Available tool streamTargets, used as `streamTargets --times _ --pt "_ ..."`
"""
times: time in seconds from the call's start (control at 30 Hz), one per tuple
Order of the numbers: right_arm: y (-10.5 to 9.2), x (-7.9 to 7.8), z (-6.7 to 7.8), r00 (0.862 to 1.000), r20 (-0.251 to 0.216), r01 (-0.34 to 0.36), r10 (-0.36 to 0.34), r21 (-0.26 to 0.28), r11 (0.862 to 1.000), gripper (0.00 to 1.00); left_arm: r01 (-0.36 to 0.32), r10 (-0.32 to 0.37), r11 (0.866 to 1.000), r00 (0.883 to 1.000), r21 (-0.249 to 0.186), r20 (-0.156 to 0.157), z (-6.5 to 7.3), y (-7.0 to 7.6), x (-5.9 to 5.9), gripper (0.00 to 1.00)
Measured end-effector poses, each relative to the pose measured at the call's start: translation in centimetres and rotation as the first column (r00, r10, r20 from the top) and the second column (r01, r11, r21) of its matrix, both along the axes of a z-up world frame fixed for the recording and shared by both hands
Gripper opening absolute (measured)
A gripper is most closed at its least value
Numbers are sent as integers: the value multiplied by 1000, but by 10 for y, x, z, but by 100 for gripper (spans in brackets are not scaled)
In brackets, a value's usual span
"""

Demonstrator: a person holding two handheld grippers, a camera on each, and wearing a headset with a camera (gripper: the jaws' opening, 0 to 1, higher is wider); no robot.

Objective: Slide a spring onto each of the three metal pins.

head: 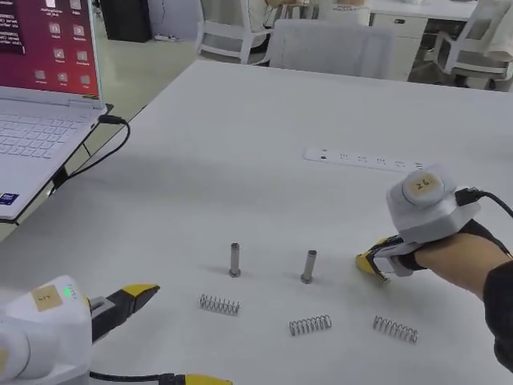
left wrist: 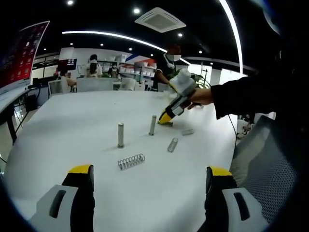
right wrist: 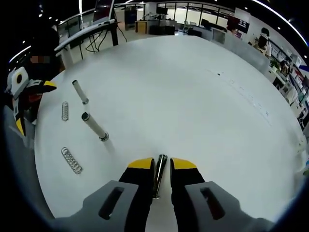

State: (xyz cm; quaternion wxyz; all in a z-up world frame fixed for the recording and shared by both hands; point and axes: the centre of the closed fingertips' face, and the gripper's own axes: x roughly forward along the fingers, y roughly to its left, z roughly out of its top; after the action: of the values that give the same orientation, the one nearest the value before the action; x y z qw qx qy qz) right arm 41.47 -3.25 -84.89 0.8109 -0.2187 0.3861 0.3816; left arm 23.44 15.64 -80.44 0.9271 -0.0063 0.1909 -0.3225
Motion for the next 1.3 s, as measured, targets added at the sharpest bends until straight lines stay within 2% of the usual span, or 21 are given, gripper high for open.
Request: streamTargets --times 0.63,0.9,1.2,1.3 --pt "2 -2 -5 998 -58 39 -40 -12 999 7 -5 5 1000 1000 0 -8 -3 2 -3 93" --pt "3 -2 -5 996 -71 53 -54 -15 998 6 -8 8 1000 1000 1 1 0 2 -2 93" --pt "0 -4 12 996 -52 79 -78 18 997 6 2 -2 1000 1000 3 5 1 0 -1 93" --pt "-3 -6 18 996 -38 86 -85 27 996 6 8 -8 1000 1000 1 15 4 -2 0 93"
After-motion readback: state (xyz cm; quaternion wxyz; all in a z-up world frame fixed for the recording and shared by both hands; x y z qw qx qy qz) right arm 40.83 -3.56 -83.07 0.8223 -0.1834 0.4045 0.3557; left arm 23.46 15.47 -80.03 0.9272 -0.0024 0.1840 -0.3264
